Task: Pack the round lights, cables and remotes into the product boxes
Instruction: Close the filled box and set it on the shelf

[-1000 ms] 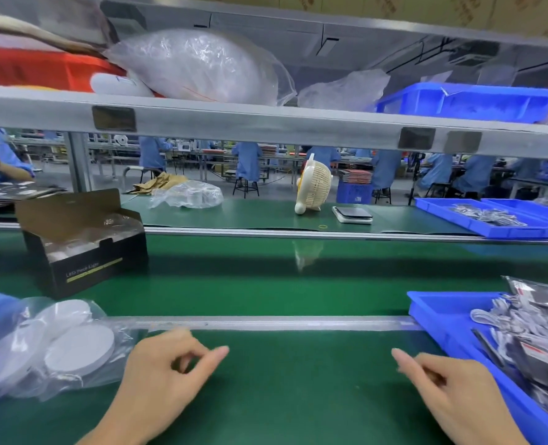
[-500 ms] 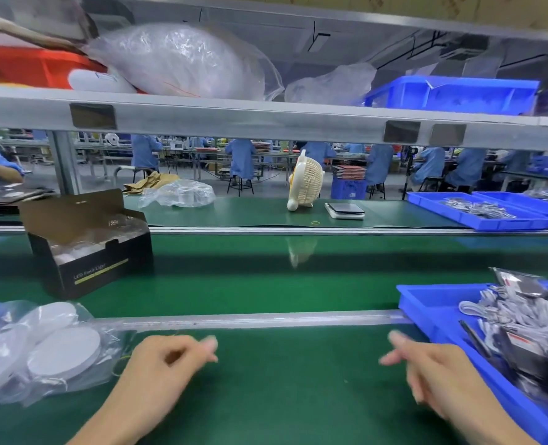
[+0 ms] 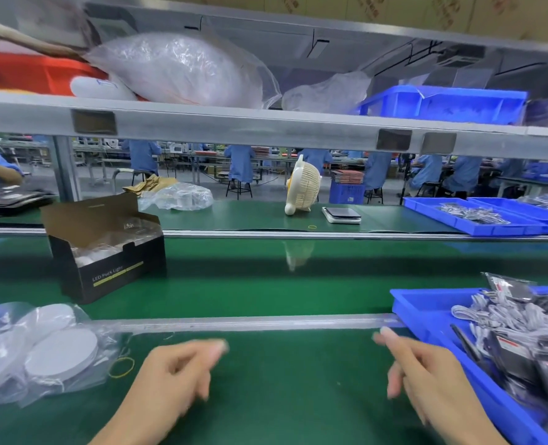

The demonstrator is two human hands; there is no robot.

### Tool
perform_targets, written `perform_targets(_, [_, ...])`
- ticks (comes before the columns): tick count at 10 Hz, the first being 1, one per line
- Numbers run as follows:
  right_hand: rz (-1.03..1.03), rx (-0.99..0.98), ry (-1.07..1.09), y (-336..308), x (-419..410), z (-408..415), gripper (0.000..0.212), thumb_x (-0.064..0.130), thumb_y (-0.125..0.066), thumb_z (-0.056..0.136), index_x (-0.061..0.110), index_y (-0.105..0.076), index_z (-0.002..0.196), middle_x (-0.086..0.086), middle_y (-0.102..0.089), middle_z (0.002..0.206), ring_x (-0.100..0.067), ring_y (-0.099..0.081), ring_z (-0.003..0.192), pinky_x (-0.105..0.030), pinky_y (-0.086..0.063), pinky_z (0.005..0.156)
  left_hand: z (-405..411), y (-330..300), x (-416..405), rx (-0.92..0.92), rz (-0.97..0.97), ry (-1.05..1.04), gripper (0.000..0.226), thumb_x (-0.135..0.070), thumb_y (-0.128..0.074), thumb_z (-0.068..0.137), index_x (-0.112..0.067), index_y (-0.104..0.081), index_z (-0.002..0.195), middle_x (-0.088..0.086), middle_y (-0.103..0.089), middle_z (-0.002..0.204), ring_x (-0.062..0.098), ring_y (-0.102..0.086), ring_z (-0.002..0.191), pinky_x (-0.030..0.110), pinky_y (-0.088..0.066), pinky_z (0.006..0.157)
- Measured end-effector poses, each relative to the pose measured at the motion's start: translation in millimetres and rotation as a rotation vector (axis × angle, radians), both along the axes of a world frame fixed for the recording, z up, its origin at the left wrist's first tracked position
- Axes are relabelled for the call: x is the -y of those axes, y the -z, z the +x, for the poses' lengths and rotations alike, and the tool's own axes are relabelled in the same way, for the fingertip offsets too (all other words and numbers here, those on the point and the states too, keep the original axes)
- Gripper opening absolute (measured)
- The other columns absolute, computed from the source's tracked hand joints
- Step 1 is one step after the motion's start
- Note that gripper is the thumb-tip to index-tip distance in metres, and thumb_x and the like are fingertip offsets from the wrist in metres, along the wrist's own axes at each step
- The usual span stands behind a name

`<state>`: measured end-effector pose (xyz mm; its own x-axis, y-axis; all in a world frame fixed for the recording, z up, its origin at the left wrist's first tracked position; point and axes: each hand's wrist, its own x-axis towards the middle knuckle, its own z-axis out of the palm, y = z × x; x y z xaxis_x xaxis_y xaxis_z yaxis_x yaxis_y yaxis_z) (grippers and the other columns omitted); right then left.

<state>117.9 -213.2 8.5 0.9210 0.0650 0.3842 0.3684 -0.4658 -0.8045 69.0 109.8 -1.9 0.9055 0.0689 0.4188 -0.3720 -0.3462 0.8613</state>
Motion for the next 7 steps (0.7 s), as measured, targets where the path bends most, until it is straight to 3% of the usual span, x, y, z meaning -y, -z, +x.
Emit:
perform_targets(1, [-0.591, 0.683, 0.043, -6.2, 10.4, 7.8, 0.045, 0.070, -0.044, 0.088, 0.038, -0.076, 0.081, 0.006, -0.074, 0.105, -0.006, -0.059, 0.090, -0.025, -0.043, 0.083, 3.1, 5.2, -8.8, 0.527, 0.805, -0.091, 0.028, -0.069, -0.063, 0.080, -0.043, -0.074, 0.079, -0.016, -0.061, 0.110, 0.008, -0.055, 0.110, 0.030, -0.040, 0.088])
perform_targets(2, [-0.803, 0.886, -0.077, -2.8, 13.8, 15.1, 0.039, 0.049, -0.057, 0.088, 0.044, -0.061, 0.127, -0.020, -0.029, 0.156, -0.039, -0.030, 0.142, -0.056, -0.029, 0.111, -0.4, 5.5, -4.0, 0.329, 0.347, 0.016, 0.066, -0.058, -0.080, 0.069, -0.057, -0.054, 0.130, -0.009, -0.024, 0.161, 0.018, -0.030, 0.146, 0.050, -0.035, 0.108])
perform_targets(3, [0.046, 0.267, -0.180, -7.0, 0.9, 2.1, 0.107, 0.035, -0.084, 0.071, 0.061, -0.011, 0.145, 0.003, -0.023, 0.161, -0.020, -0.051, 0.131, -0.035, -0.054, 0.094, -3.3, -5.0, 1.2, -0.147, -0.844, 0.172, 0.119, -0.021, -0.095, 0.057, -0.071, -0.023, 0.137, -0.006, -0.033, 0.152, 0.029, -0.063, 0.119, 0.055, -0.057, 0.081])
perform_targets(4, [0.295, -0.182, -0.088, -7.0, -6.3, -5.3, 0.089, 0.060, -0.069, 0.064, 0.062, -0.024, 0.141, 0.003, -0.075, 0.102, -0.019, -0.067, 0.053, -0.021, -0.052, 0.051, -13.6, -8.2, 0.4, -0.329, -0.656, 0.182, 0.093, -0.041, -0.075, 0.072, -0.046, -0.025, 0.150, 0.017, -0.072, 0.105, 0.027, -0.069, 0.059, 0.032, -0.054, 0.044])
perform_targets(5, [-0.230, 0.154, -0.002, -11.3, 6.1, -1.9, 0.069, 0.093, -0.041, 0.063, 0.034, -0.076, 0.067, 0.011, -0.073, 0.069, 0.002, -0.058, 0.058, -0.016, -0.041, 0.064, -5.1, -6.5, -0.4, -0.042, 0.351, -0.044, 0.057, -0.089, -0.057, 0.062, -0.040, -0.075, 0.085, -0.007, -0.065, 0.073, 0.001, -0.055, 0.062, 0.031, -0.048, 0.069])
perform_targets(6, [-0.725, 0.776, -0.028, -12.4, 14.8, 6.8, 0.037, 0.061, -0.048, 0.090, 0.040, -0.078, 0.086, 0.000, -0.069, 0.121, -0.009, -0.055, 0.105, -0.035, -0.041, 0.092, -5.8, -2.2, 5.5, 0.277, 0.443, -0.029, 0.022, -0.066, -0.072, 0.073, -0.049, -0.075, 0.087, -0.023, -0.055, 0.130, 0.002, -0.047, 0.128, 0.029, -0.034, 0.104])
perform_targets(7, [-0.689, 0.864, -0.084, -5.7, 11.8, 14.7, 0.052, 0.042, -0.062, 0.086, 0.040, -0.052, 0.137, -0.019, -0.026, 0.158, -0.034, -0.029, 0.144, -0.048, -0.028, 0.114, -4.6, -7.3, 13.7, 0.008, -0.398, 0.159, 0.086, -0.043, -0.093, 0.055, -0.063, -0.051, 0.127, -0.022, -0.034, 0.154, 0.010, -0.044, 0.138, 0.041, -0.040, 0.107])
